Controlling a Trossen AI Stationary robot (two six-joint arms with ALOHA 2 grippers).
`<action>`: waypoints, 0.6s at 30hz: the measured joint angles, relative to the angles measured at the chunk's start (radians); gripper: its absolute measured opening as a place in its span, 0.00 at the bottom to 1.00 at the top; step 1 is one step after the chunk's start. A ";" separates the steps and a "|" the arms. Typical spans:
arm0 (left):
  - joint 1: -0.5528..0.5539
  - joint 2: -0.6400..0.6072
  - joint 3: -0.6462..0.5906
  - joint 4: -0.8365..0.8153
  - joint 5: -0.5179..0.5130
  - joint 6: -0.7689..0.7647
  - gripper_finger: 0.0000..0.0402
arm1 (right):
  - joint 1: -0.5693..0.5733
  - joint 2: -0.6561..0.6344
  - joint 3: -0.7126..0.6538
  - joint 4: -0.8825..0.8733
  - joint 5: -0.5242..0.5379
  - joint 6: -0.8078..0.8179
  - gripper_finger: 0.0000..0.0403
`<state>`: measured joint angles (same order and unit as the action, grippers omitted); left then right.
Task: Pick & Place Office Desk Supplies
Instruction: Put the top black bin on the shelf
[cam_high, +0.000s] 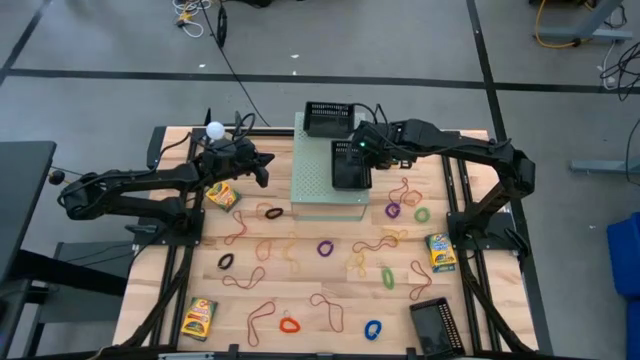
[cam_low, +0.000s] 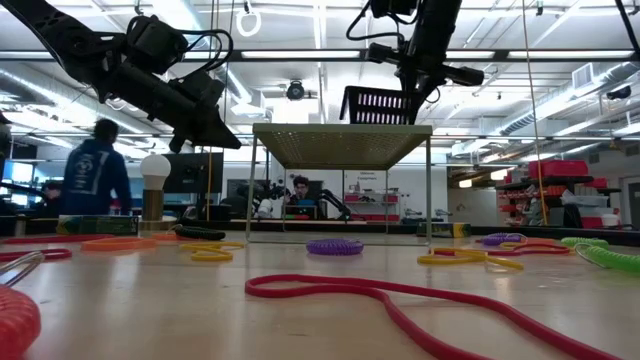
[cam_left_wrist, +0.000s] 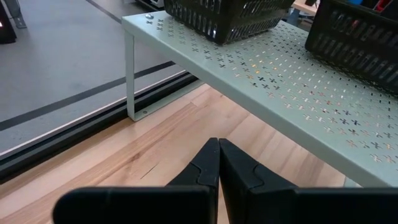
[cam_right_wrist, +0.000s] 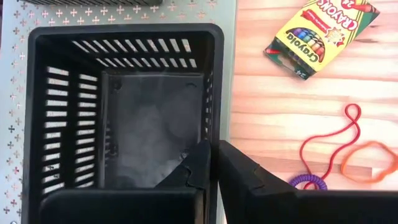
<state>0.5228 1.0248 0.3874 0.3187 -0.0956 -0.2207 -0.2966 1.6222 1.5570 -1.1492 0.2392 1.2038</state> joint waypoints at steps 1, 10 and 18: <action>0.000 0.000 0.000 0.000 0.000 0.000 0.02 | 0.000 0.000 0.000 0.000 0.001 -0.005 0.07; 0.000 0.000 0.000 0.000 0.000 -0.008 0.02 | 0.000 0.000 0.000 0.000 0.028 -0.012 0.08; 0.000 0.000 0.000 0.000 0.000 -0.006 0.02 | 0.000 0.000 0.000 0.000 0.040 -0.015 0.11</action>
<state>0.5228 1.0248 0.3874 0.3187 -0.0959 -0.2264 -0.2966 1.6222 1.5570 -1.1493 0.2796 1.1884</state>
